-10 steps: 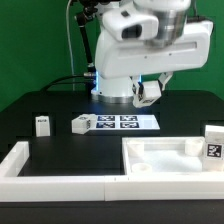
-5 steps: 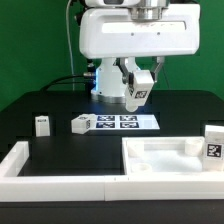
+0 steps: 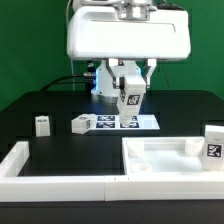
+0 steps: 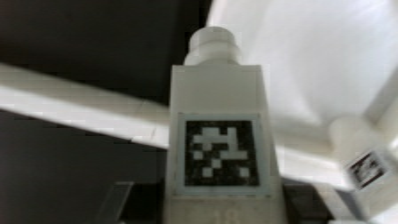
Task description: Assemble square table
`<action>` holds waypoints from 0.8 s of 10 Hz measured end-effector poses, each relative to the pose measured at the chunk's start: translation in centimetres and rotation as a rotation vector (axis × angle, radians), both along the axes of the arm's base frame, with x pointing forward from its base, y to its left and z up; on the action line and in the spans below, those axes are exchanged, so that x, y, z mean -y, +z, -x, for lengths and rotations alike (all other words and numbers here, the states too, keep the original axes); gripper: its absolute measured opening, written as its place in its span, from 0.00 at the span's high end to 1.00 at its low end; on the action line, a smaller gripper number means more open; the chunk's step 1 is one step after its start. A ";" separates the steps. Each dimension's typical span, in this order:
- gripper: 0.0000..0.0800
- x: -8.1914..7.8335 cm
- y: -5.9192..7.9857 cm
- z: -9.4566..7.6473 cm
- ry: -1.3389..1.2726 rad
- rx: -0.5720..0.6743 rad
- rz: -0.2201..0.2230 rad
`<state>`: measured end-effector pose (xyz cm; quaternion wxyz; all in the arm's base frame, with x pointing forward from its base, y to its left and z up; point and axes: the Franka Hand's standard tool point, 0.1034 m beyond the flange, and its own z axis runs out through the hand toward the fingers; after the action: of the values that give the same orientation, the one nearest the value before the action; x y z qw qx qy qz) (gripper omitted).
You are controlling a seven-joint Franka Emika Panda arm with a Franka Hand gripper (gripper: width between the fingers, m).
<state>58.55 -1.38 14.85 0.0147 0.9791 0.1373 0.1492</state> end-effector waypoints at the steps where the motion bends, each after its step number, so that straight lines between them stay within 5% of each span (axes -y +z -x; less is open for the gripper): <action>1: 0.64 0.1 0.2 -1.4 -0.014 0.054 -0.001; 4: 0.64 -2.9 0.4 -4.5 -0.089 0.028 -0.059; 8: 0.64 -2.5 0.3 -4.4 -0.087 0.034 -0.054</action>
Offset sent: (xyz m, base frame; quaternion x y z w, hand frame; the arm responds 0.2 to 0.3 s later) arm 0.0493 0.0345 0.0173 -0.0075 -0.0481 0.0559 0.9973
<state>62.99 1.15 15.14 -0.0028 0.9815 0.0904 0.1685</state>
